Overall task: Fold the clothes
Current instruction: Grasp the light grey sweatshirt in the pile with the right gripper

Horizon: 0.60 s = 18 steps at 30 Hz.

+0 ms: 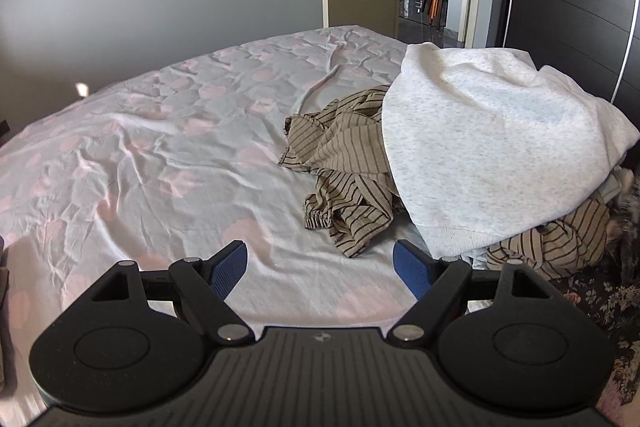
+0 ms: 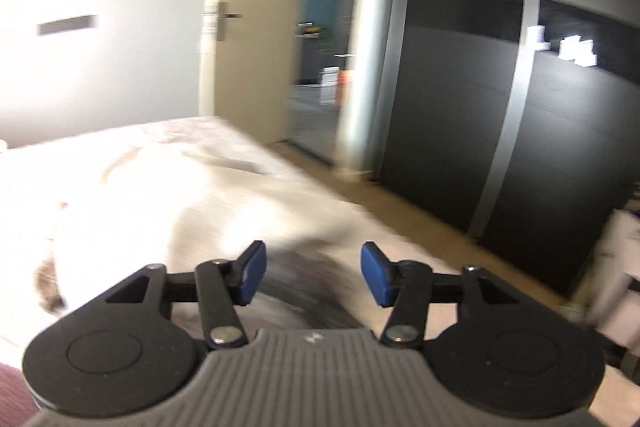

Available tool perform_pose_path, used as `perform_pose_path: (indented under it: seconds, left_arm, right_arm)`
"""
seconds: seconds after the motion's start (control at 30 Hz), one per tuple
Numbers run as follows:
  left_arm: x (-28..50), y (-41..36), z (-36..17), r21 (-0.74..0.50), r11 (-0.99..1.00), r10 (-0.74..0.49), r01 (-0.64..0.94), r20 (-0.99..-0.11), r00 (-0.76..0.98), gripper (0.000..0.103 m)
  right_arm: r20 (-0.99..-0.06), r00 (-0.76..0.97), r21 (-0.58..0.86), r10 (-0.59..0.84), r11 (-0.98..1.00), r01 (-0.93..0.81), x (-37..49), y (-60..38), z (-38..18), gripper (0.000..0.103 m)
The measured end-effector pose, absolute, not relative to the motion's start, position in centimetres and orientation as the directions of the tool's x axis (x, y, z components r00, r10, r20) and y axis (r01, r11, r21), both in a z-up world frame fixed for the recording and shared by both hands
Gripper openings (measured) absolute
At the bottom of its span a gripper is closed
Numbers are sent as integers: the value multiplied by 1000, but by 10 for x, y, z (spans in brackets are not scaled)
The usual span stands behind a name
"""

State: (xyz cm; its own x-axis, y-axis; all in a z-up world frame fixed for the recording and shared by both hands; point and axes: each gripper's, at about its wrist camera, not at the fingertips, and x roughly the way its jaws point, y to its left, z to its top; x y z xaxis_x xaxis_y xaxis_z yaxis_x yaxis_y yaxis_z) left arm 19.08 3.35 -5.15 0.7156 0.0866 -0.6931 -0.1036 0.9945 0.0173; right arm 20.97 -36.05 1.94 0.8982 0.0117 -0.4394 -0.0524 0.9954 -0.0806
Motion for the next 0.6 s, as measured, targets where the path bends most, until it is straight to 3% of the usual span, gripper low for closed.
perform_pose_path:
  seconds: [0.1,0.37,0.47,0.53,0.6]
  left_arm:
    - [195,41,-50,10,994,88,-113,-693,715,80]
    - [210,64,-50,18,990,114,-138,-680,724,80]
    - [217,71,-55,28,988,129,-152,-692,711,80]
    - [219,76,-57,29,989,125,-147,-704,699,80]
    - [220,81,-57,14,990,106,-138,-716,690,79]
  right_arm:
    - [-468,879,-102,91,983,-156,240,-321,12,79]
    - [-546,835,-155,76,970,-189,315,-267,-31,79]
    - [-563,826,-178,42,969,-171,333,-263,-39,56]
    - [-573,818,-178,39,969,-172,344,-262,-41,20]
    - [-561,826,-159,60,971,-179,346,-257,-29,12]
